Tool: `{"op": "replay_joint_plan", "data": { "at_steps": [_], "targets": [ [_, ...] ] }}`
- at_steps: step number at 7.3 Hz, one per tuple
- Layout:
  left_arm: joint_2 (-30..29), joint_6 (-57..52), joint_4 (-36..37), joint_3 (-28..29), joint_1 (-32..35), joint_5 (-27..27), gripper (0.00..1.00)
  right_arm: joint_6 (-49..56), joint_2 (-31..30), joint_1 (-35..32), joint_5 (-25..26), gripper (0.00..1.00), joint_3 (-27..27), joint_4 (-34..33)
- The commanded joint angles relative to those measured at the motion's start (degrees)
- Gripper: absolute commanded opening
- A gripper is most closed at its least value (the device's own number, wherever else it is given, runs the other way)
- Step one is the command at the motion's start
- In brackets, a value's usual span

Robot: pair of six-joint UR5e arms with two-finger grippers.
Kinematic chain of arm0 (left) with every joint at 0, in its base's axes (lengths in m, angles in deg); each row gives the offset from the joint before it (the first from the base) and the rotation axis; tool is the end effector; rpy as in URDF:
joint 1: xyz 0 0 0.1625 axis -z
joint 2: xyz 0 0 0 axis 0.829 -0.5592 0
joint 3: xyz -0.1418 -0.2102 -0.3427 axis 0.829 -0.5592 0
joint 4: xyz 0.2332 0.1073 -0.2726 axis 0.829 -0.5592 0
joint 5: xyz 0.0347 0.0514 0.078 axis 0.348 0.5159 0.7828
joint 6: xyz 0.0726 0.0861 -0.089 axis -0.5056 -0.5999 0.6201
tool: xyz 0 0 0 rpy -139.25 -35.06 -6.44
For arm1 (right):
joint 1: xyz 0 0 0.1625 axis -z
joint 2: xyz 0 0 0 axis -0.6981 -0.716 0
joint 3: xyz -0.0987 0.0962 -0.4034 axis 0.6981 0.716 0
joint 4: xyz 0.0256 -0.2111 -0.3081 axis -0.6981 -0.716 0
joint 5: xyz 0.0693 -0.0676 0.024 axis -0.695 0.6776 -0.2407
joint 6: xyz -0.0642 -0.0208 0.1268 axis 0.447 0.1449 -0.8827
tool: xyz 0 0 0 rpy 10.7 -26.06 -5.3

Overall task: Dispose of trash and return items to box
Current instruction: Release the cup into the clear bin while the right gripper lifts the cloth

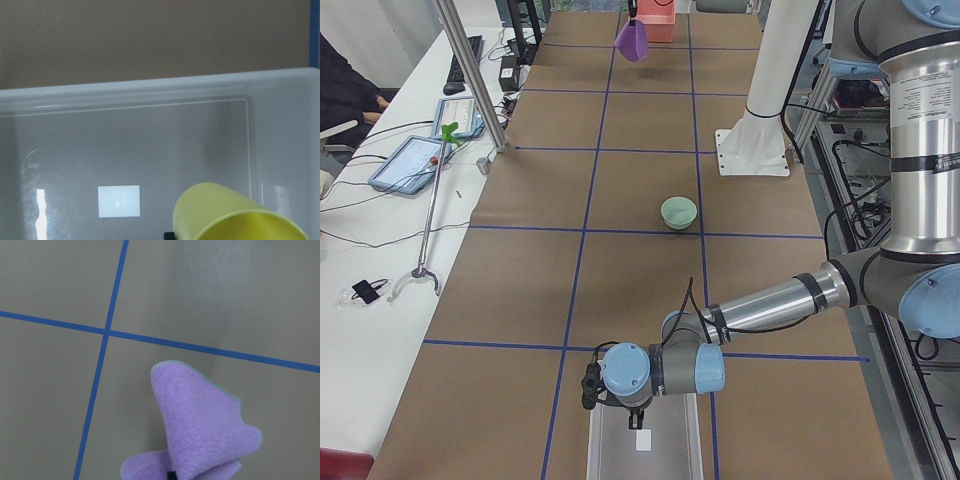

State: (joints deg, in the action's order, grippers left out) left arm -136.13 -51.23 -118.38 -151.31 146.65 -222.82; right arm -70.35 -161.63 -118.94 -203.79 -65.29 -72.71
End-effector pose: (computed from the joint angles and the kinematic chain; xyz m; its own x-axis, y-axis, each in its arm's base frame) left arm -0.0314 -0.3603 0.8190 0.6682 0.0577 -0.7417 -0.0821 0.9966 0.0035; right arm -0.0943 -0.4423 0.5028 0.6052 -0.1721 0.7772 0.0478 0.9824 0.1804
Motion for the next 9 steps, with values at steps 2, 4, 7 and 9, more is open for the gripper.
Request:
{"op": "replay_joint_plan", "data": {
  "at_steps": [2,4,7,9],
  "targets": [
    [1.32,-0.12,-6.70,-0.29,-1.54,-0.19,0.97,0.03,0.32,-3.46,-0.06,0.00,-1.20,-1.78],
    [1.50,-0.47,-6.37,-5.90,0.73,0.07,0.98,0.12,0.41,-6.45,0.02,0.00,-5.83,-7.57],
    [1.33,0.67,2.44,-18.18,5.67,0.43,0.98,3.79,-0.64,-11.54,0.99,0.00,-6.48,-10.32],
    [1.15,14.31,4.79,-26.02,5.24,-0.18,0.98,9.06,-3.88,-13.22,4.39,0.00,-5.95,-10.41]
  ]
}}
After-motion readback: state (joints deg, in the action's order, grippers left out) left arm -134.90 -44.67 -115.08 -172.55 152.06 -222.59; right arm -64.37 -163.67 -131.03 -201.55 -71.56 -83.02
